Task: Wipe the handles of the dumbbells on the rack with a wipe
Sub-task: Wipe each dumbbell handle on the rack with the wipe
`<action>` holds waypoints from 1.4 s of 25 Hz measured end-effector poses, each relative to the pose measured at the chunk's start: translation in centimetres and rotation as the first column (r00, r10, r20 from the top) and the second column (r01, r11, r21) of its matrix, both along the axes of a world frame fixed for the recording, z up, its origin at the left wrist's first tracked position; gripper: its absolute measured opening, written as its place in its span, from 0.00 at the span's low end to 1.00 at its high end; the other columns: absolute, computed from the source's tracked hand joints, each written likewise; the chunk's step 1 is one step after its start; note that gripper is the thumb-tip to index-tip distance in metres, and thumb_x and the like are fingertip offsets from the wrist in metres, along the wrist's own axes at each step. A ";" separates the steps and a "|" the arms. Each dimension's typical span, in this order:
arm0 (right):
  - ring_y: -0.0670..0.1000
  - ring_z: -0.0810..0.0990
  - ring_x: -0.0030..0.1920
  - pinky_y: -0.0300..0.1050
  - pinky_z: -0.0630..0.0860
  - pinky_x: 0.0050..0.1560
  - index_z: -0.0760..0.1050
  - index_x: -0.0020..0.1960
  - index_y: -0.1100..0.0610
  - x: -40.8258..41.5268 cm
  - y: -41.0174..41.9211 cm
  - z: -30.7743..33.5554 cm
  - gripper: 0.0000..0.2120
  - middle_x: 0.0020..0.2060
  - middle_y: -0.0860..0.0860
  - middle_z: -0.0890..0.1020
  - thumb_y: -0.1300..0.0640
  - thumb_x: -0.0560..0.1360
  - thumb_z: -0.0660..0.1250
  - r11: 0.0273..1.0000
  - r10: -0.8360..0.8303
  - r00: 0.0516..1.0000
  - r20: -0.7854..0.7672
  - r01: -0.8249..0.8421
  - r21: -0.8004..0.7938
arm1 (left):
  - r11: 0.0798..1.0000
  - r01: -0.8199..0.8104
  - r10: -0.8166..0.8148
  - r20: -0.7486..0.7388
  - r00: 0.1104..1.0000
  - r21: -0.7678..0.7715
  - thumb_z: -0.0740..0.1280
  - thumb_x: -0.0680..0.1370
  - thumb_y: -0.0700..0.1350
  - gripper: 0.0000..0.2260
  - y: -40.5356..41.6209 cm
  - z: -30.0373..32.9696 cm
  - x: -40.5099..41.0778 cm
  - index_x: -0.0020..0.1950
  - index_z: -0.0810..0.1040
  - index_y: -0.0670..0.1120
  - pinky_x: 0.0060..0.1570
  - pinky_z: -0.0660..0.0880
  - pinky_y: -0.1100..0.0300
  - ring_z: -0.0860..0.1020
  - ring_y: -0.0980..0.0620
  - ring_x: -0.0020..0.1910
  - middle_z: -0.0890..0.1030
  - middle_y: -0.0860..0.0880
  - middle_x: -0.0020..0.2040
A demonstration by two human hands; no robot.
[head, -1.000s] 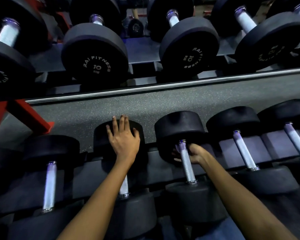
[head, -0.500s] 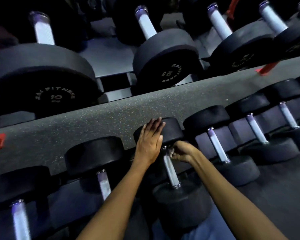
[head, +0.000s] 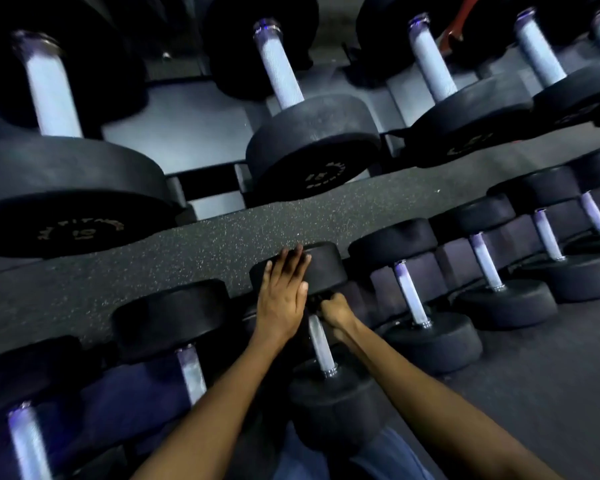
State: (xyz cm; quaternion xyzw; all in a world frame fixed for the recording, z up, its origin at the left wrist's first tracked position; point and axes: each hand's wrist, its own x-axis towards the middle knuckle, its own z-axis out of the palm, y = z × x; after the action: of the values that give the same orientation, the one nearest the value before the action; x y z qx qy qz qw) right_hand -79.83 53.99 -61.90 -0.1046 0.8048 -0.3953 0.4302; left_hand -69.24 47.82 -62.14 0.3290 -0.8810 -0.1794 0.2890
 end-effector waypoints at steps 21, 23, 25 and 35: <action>0.59 0.78 0.58 0.46 0.72 0.58 0.77 0.60 0.63 -24.6 13.2 0.9 0.15 0.56 0.62 0.80 0.64 0.73 0.66 0.906 0.370 0.907 -0.201 -0.304 0.295 | 0.955 -0.110 0.041 0.243 0.969 0.277 0.49 0.83 0.51 0.25 8.6 5.3 -19.8 0.79 0.48 0.49 0.77 0.41 0.49 0.39 0.54 0.77 0.40 0.55 0.78; 0.58 0.78 0.58 0.44 0.72 0.57 0.78 0.59 0.64 -25.0 13.7 -0.3 0.14 0.55 0.62 0.80 0.64 0.74 0.66 0.879 0.437 0.883 -0.172 -0.379 0.290 | 0.958 -0.124 0.015 0.387 0.922 0.257 0.51 0.84 0.50 0.25 8.3 4.0 -20.3 0.78 0.43 0.52 0.76 0.45 0.44 0.37 0.54 0.76 0.37 0.56 0.77; 0.59 0.78 0.58 0.45 0.72 0.56 0.78 0.58 0.62 -24.4 14.0 -1.1 0.13 0.55 0.63 0.80 0.62 0.74 0.65 0.830 0.527 0.831 -0.177 -0.459 0.317 | 0.972 -0.203 0.131 0.445 0.886 0.116 0.51 0.83 0.51 0.25 8.2 3.2 -19.2 0.78 0.46 0.51 0.76 0.47 0.41 0.42 0.51 0.77 0.42 0.54 0.78; 0.55 0.76 0.38 0.44 0.70 0.35 0.76 0.34 0.63 -24.4 11.8 -3.1 0.13 0.39 0.62 0.81 0.69 0.73 0.57 0.654 0.731 0.682 -0.038 -0.683 0.324 | 0.785 -0.614 0.559 0.522 0.644 -0.083 0.50 0.80 0.54 0.29 6.9 3.0 -10.4 0.77 0.58 0.41 0.73 0.55 0.38 0.54 0.40 0.77 0.56 0.44 0.79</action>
State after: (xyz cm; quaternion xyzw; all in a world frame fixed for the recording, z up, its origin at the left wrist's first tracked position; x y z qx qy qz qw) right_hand -104.26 65.78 -64.99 -0.3798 0.7802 -0.0663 0.4926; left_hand -79.62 54.67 -59.19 0.6462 -0.7600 -0.0246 0.0653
